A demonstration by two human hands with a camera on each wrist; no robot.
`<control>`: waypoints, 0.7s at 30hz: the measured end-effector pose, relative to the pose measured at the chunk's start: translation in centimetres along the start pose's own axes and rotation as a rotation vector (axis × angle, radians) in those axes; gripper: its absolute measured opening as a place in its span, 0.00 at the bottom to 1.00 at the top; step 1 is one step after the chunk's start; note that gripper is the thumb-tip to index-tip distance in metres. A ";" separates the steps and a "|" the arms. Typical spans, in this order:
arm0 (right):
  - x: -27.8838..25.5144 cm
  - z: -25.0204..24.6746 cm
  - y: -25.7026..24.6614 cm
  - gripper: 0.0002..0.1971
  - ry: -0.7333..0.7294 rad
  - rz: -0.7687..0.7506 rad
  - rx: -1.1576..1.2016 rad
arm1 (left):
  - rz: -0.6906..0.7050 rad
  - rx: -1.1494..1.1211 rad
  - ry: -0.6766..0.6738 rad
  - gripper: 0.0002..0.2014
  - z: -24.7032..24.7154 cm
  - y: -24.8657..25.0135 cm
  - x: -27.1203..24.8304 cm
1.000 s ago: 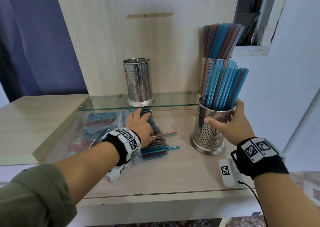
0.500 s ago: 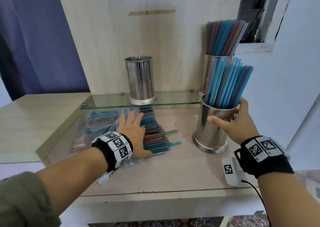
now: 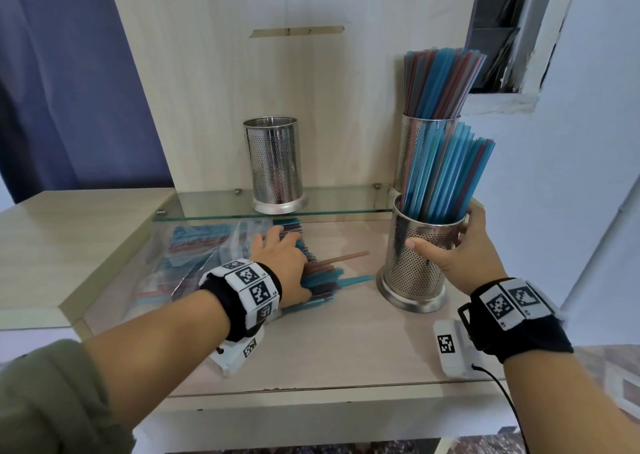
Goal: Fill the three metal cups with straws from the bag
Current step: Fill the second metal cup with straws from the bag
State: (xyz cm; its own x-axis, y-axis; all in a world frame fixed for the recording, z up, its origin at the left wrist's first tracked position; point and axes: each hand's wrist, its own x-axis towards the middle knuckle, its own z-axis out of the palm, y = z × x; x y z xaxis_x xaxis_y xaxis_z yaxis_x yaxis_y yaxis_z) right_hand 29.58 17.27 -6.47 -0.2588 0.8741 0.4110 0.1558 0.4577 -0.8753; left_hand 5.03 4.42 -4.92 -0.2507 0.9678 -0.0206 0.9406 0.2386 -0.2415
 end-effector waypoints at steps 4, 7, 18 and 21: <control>0.2 0.1 0.1 0.49 -0.006 -0.006 0.040 | 0.037 -0.094 0.069 0.26 -0.9 0.0 0.5; 0.2 0.1 0.2 0.48 -0.008 -0.014 0.035 | 0.064 -0.219 0.133 0.14 -1.7 0.1 0.8; 0.1 -0.1 0.3 0.48 -0.010 -0.029 0.048 | 0.063 -0.675 0.163 0.10 -5.8 -0.6 3.3; 0.0 -0.1 0.1 0.47 -0.011 -0.034 0.043 | 0.087 -0.795 0.200 0.10 -7.4 -0.7 3.6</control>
State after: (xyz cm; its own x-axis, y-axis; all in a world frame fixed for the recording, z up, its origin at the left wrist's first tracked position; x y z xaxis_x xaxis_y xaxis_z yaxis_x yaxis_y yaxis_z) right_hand 29.68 17.36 -6.52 -0.2739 0.8562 0.4381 0.1059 0.4796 -0.8711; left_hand 5.20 8.30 2.30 -0.1945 0.9636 0.1836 0.8549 0.0748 0.5134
